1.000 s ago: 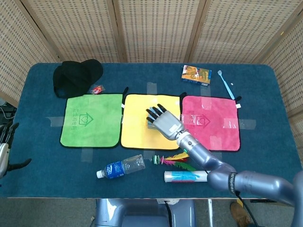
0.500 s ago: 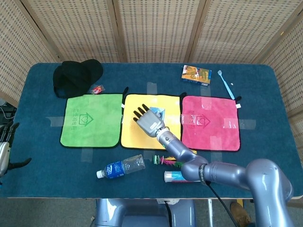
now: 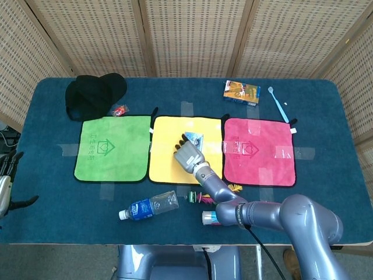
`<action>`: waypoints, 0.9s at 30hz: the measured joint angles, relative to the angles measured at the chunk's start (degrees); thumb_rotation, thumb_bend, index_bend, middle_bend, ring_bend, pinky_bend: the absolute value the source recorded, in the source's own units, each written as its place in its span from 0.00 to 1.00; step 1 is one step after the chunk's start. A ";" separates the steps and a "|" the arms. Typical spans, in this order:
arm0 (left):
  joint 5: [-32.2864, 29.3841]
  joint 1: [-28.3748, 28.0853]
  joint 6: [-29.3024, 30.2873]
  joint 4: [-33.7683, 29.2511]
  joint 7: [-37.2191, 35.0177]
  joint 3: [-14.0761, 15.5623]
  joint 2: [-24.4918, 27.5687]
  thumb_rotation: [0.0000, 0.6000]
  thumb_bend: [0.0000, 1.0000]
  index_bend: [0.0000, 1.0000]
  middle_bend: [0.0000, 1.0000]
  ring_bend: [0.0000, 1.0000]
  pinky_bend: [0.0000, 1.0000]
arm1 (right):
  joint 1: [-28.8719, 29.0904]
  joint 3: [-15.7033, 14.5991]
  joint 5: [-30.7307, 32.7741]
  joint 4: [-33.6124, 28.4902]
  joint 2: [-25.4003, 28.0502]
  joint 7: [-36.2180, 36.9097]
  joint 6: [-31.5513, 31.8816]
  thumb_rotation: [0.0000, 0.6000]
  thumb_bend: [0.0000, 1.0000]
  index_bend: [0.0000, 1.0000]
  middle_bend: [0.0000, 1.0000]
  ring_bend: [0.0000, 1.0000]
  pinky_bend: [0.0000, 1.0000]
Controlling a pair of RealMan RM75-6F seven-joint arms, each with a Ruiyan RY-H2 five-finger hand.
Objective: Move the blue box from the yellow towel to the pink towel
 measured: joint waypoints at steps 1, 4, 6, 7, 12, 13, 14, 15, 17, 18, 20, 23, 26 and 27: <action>0.04 0.01 0.05 -0.04 0.03 0.05 -0.02 1.00 0.00 0.00 0.00 0.00 0.00 | 0.00 -0.30 0.36 -0.50 0.39 -0.13 0.47 1.00 1.00 0.33 0.25 0.18 0.10; 0.26 0.05 0.28 -0.19 0.24 0.18 -0.08 1.00 0.00 0.00 0.00 0.00 0.00 | -0.19 -1.30 1.86 -2.30 2.15 -0.30 1.56 1.00 1.00 0.33 0.26 0.18 0.11; 0.37 0.08 0.39 -0.31 0.35 0.26 -0.10 1.00 0.00 0.00 0.00 0.00 0.00 | -0.42 -2.04 2.81 -3.59 3.54 -0.42 2.36 1.00 1.00 0.34 0.26 0.19 0.11; 0.39 0.10 0.47 -0.42 0.33 0.26 -0.09 1.00 0.00 0.00 0.00 0.00 0.00 | -0.59 -2.44 3.49 -4.34 4.28 -0.45 2.81 1.00 1.00 0.35 0.27 0.19 0.11; 0.76 0.22 0.91 -0.69 0.28 0.36 -0.03 1.00 0.00 0.00 0.00 0.00 0.00 | -1.37 -4.22 5.17 -7.27 6.97 -0.45 4.23 1.00 1.00 0.36 0.28 0.20 0.12; 0.87 0.23 0.91 -0.72 0.31 0.44 -0.03 1.00 0.00 0.00 0.00 0.00 0.00 | -1.58 -4.65 5.43 -7.78 7.56 -0.48 4.59 1.00 1.00 0.36 0.28 0.20 0.12; 1.04 0.24 0.94 -0.74 0.37 0.52 -0.05 1.00 0.00 0.00 0.00 0.00 0.00 | -1.76 -4.94 5.65 -8.15 8.02 -0.48 4.86 1.00 1.00 0.36 0.28 0.20 0.12; 1.26 0.26 1.01 -0.79 0.49 0.63 -0.08 1.00 0.00 0.00 0.00 0.00 0.00 | -1.95 -5.20 5.90 -8.66 8.55 -0.45 5.14 1.00 1.00 0.36 0.28 0.20 0.12; 1.52 0.30 1.13 -0.88 0.62 0.78 -0.13 1.00 0.00 0.00 0.00 0.00 0.00 | -2.38 -5.81 6.55 -10.02 9.92 -0.34 5.76 1.00 1.00 0.36 0.28 0.20 0.12; 1.73 0.35 1.21 -0.95 0.68 0.90 -0.15 1.00 0.00 0.00 0.00 0.00 0.00 | -2.58 -6.13 6.82 -10.52 10.51 -0.30 6.02 1.00 1.00 0.36 0.28 0.20 0.12; 2.17 0.47 1.51 -1.07 0.77 1.09 -0.19 1.00 0.00 0.00 0.00 0.00 0.00 | -3.05 -7.24 7.45 -11.44 11.91 -0.40 6.50 1.00 1.00 0.36 0.28 0.20 0.13; 2.46 0.63 1.85 -1.17 0.87 1.25 -0.24 1.00 0.00 0.00 0.00 0.00 0.00 | -3.73 -8.83 8.04 -12.95 13.82 -0.57 7.00 1.00 1.00 0.36 0.28 0.20 0.13; 2.76 0.74 2.08 -1.29 1.00 1.41 -0.31 1.00 0.00 0.00 0.00 0.00 0.00 | -4.46 -10.33 8.25 -14.27 15.63 -0.64 7.35 1.00 1.00 0.36 0.28 0.20 0.13; 2.90 0.77 2.15 -1.35 1.10 1.48 -0.35 1.00 0.00 0.00 0.00 0.00 0.00 | -4.68 -10.77 8.24 -14.68 16.15 -0.64 7.43 1.00 1.00 0.37 0.29 0.20 0.13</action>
